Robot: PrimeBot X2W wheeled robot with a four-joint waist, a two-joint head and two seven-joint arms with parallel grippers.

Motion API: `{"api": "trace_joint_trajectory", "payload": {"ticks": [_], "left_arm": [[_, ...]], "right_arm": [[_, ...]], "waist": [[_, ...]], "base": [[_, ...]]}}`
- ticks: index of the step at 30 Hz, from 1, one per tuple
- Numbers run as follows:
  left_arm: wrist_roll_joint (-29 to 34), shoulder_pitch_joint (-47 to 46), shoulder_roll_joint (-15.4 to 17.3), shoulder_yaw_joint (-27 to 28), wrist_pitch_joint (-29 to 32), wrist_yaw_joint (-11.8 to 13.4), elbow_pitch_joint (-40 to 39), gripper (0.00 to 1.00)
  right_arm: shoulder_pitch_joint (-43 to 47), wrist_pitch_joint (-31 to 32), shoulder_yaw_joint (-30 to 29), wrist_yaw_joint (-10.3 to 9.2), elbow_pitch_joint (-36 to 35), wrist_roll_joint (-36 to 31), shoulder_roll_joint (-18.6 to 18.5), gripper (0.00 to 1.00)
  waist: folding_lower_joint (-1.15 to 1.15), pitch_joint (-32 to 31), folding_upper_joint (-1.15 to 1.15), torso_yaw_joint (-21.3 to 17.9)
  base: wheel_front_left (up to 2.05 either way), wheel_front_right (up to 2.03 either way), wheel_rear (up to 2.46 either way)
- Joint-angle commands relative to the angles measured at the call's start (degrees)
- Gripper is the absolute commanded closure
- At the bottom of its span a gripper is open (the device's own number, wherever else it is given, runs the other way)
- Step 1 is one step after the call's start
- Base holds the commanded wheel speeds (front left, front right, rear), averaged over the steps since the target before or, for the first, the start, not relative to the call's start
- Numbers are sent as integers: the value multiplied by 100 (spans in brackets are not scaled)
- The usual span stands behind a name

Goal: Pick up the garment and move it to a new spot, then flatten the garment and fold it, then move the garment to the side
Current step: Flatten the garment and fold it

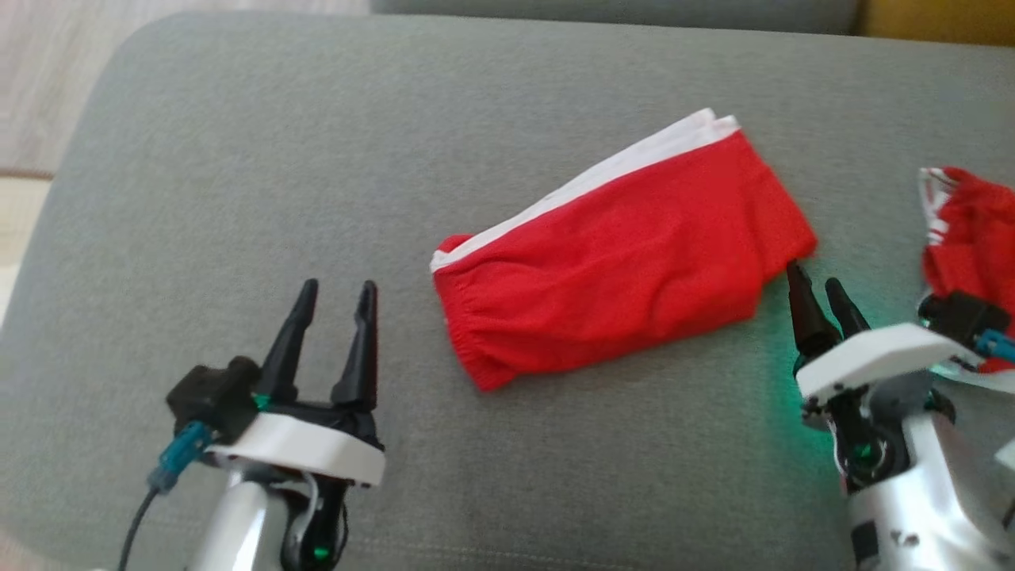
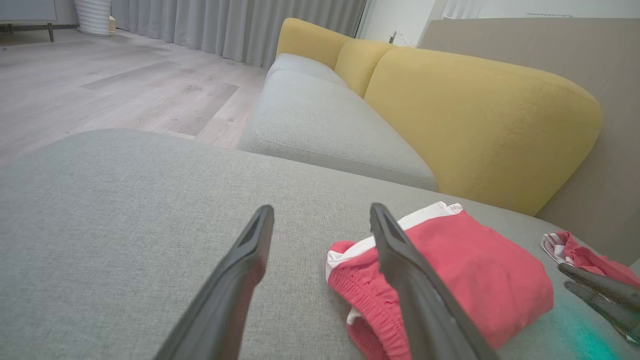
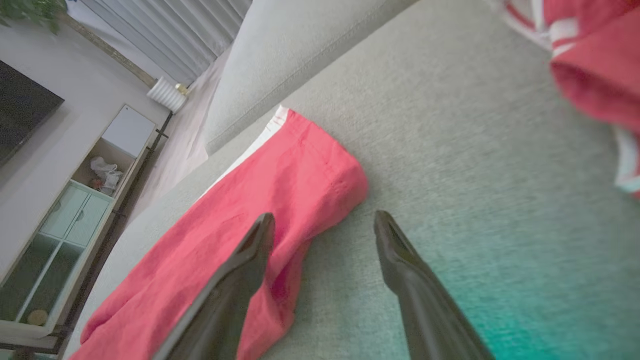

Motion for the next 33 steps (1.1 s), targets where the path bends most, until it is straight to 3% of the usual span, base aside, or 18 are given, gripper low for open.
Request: {"api": "trace_joint_trajectory", "payload": {"ticks": [1,7,21,22,23,33], "left_arm": [[-29,-249,15,100,-70,8,-150,0],[-137,-296,15,-141,-70,92,-172,0],[-258,-446,15,-423,-70,184,-173,0],[-263,-450,15,-430,-70,189,-175,0],[-266,-453,15,-435,-70,196,-179,0],[-219,-462,15,-375,-70,199,-136,0]], "right_arm": [[-283,70,87,-5,-94,103,1,0],[-825,463,-295,-5,641,279,1,0],[-1999,1015,-729,-5,2151,-276,1,0],[-2066,1051,-740,-5,2257,-287,1,55],[-2124,1057,-717,-5,2323,-325,1,100],[-2112,214,-473,-5,2135,-230,2,100]], "waist": [[0,90,0,146],[0,210,0,427],[0,390,0,838],[0,395,0,842],[0,400,0,841],[0,358,0,603]], "base": [[0,0,0],[0,0,0],[0,0,0],[0,0,0],[0,0,0],[0,0,0]]}}
